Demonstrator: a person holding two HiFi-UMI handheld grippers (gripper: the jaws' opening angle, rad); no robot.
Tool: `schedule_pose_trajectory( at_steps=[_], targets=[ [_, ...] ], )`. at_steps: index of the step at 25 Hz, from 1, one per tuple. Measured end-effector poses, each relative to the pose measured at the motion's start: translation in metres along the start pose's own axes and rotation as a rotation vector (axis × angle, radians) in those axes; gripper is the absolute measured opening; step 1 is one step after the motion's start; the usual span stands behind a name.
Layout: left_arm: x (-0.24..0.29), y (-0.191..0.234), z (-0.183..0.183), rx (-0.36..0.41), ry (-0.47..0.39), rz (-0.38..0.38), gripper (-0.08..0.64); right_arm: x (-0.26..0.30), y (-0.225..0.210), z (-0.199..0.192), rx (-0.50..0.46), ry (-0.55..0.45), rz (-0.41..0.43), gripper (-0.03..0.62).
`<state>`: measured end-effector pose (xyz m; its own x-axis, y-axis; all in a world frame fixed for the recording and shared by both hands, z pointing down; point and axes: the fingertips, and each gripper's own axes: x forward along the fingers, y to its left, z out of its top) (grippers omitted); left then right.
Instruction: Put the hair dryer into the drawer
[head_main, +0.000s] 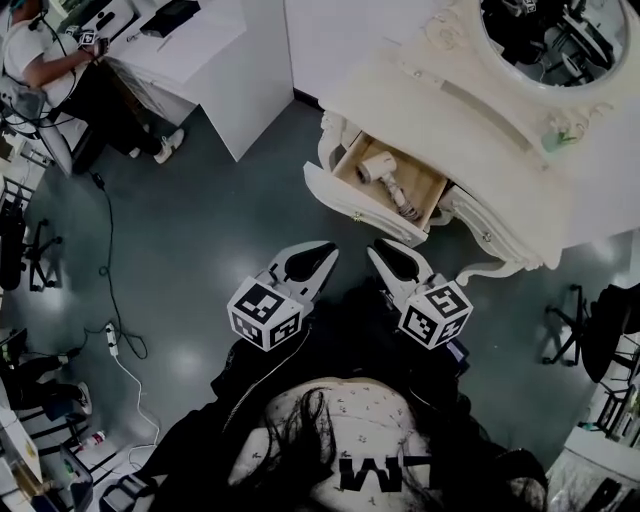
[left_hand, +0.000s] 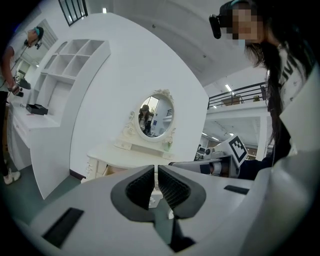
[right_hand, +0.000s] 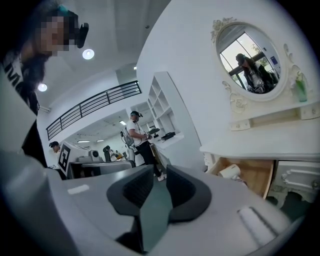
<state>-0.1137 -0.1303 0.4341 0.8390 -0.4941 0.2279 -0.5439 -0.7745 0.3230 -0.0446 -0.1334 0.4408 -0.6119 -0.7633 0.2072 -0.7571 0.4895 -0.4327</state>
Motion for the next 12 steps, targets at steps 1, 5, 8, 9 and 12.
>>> schedule_pose_trajectory(
  at_steps=[1, 5, 8, 9, 12],
  targets=[
    [-0.001, -0.002, -0.001, -0.002, -0.003, -0.003, 0.005, -0.002, 0.002, -0.002, -0.003, 0.005, -0.001, 0.089],
    [-0.007, -0.007, -0.002, -0.011, -0.013, 0.002, 0.006, -0.005, 0.008, -0.006, -0.009, 0.03, 0.008, 0.089],
    [-0.013, -0.008, 0.0, -0.021, -0.024, 0.017, 0.006, -0.006, 0.013, -0.01, -0.01, 0.046, 0.018, 0.089],
    [-0.015, -0.008, -0.001, -0.023, -0.027, 0.025, 0.005, -0.007, 0.014, -0.012, -0.01, 0.051, 0.023, 0.089],
    [-0.017, -0.011, -0.002, -0.025, -0.034, 0.049, 0.005, -0.015, 0.016, -0.017, -0.012, 0.06, 0.035, 0.089]
  ],
)
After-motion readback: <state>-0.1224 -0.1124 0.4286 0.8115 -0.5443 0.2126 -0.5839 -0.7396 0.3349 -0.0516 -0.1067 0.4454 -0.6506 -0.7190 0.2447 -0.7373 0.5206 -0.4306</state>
